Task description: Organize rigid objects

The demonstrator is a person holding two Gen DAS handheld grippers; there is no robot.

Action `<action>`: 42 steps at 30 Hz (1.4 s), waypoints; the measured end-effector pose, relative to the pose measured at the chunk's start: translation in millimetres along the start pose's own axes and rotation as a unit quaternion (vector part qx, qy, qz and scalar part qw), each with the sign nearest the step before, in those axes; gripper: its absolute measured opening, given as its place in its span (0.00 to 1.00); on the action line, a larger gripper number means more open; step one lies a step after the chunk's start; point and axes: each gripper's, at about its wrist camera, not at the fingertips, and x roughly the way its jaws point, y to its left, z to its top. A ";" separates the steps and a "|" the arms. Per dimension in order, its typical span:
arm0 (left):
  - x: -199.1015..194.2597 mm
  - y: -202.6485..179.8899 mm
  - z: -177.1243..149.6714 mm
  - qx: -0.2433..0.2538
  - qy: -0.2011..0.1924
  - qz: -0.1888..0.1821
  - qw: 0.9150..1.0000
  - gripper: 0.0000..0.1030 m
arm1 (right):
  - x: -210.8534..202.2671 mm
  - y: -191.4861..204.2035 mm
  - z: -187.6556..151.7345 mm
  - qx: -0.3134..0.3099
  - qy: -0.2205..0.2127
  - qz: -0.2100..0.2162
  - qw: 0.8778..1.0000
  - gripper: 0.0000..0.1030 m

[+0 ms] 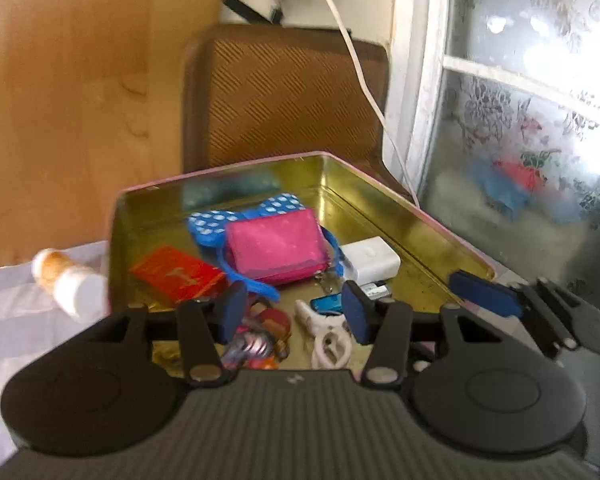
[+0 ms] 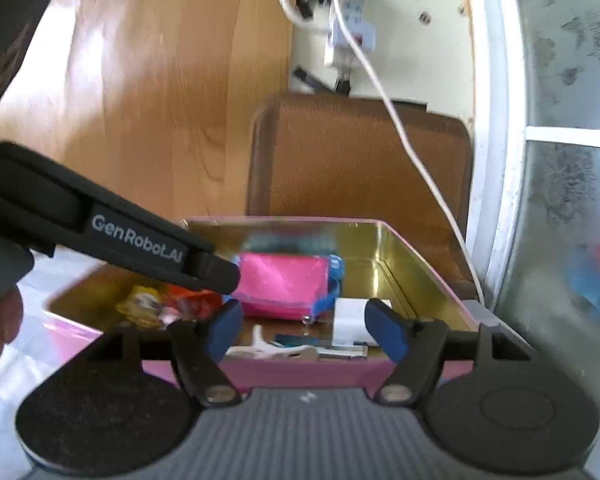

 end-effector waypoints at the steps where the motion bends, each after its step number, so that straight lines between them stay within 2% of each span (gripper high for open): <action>1: -8.1 1.7 -2.2 -0.005 -0.005 0.004 1.000 0.54 | -10.6 2.0 -0.8 0.005 -0.007 0.001 1.000 0.68; 6: -40.1 10.8 -17.9 -0.015 -0.010 0.034 0.999 0.54 | -47.5 10.0 -2.9 0.031 -0.019 0.001 0.999 0.68; 15: -70.0 26.2 -43.3 -0.021 -0.007 0.069 0.997 0.55 | -67.4 16.6 6.3 0.115 0.004 0.031 0.993 0.68; 27: -81.6 42.0 -59.4 -0.032 -0.009 0.086 0.996 0.56 | -76.4 44.8 7.8 0.118 0.026 0.050 0.991 0.68; 30: -80.8 42.4 -62.2 -0.029 -0.008 0.089 0.996 0.60 | -77.2 47.7 7.8 0.116 0.028 0.054 0.991 0.68; 35: -80.5 42.4 -67.0 -0.026 -0.006 0.092 0.995 0.60 | -76.3 51.2 7.4 0.116 0.034 0.055 0.991 0.69; 42: -82.6 40.4 -69.2 -0.014 -0.012 0.097 0.995 0.73 | -76.1 52.2 6.1 0.120 0.037 0.059 0.990 0.70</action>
